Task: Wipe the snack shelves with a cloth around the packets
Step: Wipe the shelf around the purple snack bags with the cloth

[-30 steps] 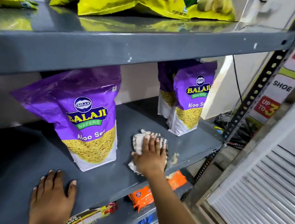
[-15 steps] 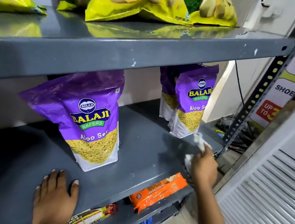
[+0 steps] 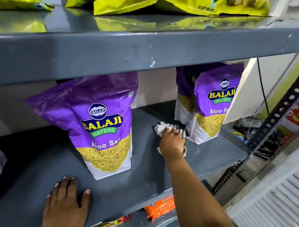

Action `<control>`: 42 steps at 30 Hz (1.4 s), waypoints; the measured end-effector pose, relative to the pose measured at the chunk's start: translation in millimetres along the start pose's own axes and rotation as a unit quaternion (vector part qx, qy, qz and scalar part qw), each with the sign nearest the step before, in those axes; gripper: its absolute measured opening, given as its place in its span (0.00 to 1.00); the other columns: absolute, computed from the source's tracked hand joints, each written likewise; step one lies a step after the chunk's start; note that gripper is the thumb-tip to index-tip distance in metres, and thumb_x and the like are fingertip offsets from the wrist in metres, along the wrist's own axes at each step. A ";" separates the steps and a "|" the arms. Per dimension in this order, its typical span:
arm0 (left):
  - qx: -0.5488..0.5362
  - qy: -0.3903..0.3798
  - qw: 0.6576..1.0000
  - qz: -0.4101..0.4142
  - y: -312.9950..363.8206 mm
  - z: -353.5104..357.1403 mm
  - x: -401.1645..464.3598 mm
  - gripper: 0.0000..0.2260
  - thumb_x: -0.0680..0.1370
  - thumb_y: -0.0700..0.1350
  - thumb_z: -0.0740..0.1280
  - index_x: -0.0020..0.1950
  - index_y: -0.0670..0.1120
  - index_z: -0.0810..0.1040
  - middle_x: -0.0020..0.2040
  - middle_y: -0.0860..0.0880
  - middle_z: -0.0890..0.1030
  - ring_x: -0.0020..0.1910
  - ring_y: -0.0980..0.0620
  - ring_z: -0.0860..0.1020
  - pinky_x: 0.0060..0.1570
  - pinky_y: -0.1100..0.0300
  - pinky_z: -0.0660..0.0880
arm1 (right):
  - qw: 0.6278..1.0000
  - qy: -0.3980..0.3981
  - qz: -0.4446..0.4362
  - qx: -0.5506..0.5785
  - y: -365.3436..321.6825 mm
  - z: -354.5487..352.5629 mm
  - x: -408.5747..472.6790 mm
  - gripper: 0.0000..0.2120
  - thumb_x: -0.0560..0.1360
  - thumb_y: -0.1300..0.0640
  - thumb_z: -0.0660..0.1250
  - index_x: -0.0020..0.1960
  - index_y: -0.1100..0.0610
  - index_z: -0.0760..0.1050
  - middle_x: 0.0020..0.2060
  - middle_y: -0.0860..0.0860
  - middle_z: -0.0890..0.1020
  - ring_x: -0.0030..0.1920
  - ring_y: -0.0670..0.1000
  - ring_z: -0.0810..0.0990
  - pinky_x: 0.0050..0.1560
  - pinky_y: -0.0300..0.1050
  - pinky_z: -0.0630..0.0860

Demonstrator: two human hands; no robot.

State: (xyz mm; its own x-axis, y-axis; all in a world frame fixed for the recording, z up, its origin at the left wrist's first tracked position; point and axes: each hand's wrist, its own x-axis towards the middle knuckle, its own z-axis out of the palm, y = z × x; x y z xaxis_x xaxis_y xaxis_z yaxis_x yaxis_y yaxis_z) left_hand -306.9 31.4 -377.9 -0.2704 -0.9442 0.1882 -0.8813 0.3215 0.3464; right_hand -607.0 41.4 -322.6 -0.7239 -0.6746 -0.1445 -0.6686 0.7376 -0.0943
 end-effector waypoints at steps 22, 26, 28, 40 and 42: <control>0.055 0.011 0.998 0.016 -86.6 -45.9 -61.4 0.25 0.73 0.48 0.52 0.60 0.33 0.73 0.61 0.30 0.74 0.57 0.32 0.74 0.49 0.35 0.71 | 0.985 0.059 -0.084 0.138 93.8 10.5 -98.3 0.26 0.71 0.39 0.58 0.57 0.59 0.73 0.58 0.60 0.78 0.62 0.60 0.73 0.65 0.56 0.65; 0.079 0.028 0.993 -0.084 -135.7 -66.8 -70.7 0.27 0.72 0.50 0.50 0.59 0.33 0.74 0.60 0.29 0.73 0.57 0.28 0.72 0.52 0.33 0.67 | 0.963 0.000 -0.207 0.174 25.8 26.6 -137.5 0.51 0.62 0.21 0.39 0.60 0.59 0.72 0.63 0.60 0.76 0.64 0.59 0.72 0.67 0.53 0.65; 0.086 0.029 0.990 -0.108 -155.1 -72.4 -75.1 0.27 0.72 0.50 0.49 0.59 0.32 0.74 0.60 0.28 0.73 0.57 0.28 0.72 0.53 0.32 0.66 | 0.954 -0.024 -0.248 0.169 -4.9 36.3 -153.1 0.58 0.56 0.20 0.30 0.64 0.58 0.69 0.66 0.57 0.73 0.66 0.58 0.70 0.68 0.51 0.65; 0.093 0.044 0.982 -0.160 -305.3 -138.5 -89.4 0.29 0.73 0.53 0.50 0.60 0.30 0.72 0.59 0.27 0.72 0.58 0.26 0.70 0.53 0.32 0.67 | 0.896 -0.081 -0.412 0.143 -152.3 66.5 -246.3 0.35 0.67 0.40 0.63 0.69 0.55 0.62 0.71 0.49 0.65 0.71 0.51 0.64 0.71 0.39 0.56; 0.093 0.034 0.978 -0.185 -337.9 -148.3 -90.6 0.30 0.73 0.54 0.51 0.60 0.30 0.71 0.60 0.26 0.72 0.59 0.25 0.69 0.54 0.30 0.66 | 0.890 -0.079 -0.434 0.116 -179.3 72.0 -260.4 0.37 0.67 0.41 0.60 0.73 0.54 0.57 0.74 0.48 0.59 0.74 0.48 0.58 0.71 0.36 0.48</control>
State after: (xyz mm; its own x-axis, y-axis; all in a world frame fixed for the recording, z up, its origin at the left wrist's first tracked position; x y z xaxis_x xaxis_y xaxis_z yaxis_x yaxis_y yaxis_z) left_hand 72.9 19.0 -375.7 0.1008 -0.9842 0.1457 -0.9709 -0.0654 0.2303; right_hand -286.3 86.9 -339.0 0.0942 -0.9942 -0.0524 -0.8980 -0.0621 -0.4356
